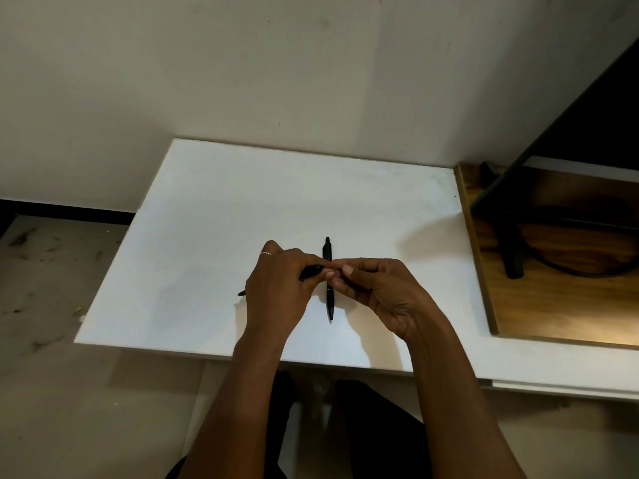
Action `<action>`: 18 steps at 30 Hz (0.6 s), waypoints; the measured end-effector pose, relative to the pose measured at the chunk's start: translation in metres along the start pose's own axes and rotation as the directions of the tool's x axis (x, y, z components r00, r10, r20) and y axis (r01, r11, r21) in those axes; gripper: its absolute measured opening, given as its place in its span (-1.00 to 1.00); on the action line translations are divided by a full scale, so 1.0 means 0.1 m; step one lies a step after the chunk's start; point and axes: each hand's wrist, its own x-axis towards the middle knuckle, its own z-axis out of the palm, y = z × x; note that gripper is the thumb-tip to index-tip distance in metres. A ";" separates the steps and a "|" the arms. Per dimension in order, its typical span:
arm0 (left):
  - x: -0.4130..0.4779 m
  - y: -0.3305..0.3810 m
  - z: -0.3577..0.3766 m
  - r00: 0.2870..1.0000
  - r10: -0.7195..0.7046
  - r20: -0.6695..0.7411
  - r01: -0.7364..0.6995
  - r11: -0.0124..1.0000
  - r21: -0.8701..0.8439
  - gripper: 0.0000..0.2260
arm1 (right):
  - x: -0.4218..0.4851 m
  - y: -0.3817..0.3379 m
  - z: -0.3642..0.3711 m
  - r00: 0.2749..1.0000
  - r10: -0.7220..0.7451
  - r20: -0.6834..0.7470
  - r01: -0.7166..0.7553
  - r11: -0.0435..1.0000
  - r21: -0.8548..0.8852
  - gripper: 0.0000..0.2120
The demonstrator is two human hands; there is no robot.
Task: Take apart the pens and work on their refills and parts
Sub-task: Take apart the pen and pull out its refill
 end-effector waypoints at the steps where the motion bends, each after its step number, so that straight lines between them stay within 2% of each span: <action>1: 0.00 0.00 0.00 1.000 0.006 -0.003 -0.006 1.000 -0.004 -0.84 | 0.00 0.00 0.00 1.000 0.002 0.003 -0.002 1.000 0.003 -0.83; 18: 0.00 0.03 0.00 0.997 0.078 0.004 -0.078 0.992 0.103 -0.84 | 0.01 0.02 0.03 0.999 0.042 0.000 -0.042 0.999 -0.015 -0.83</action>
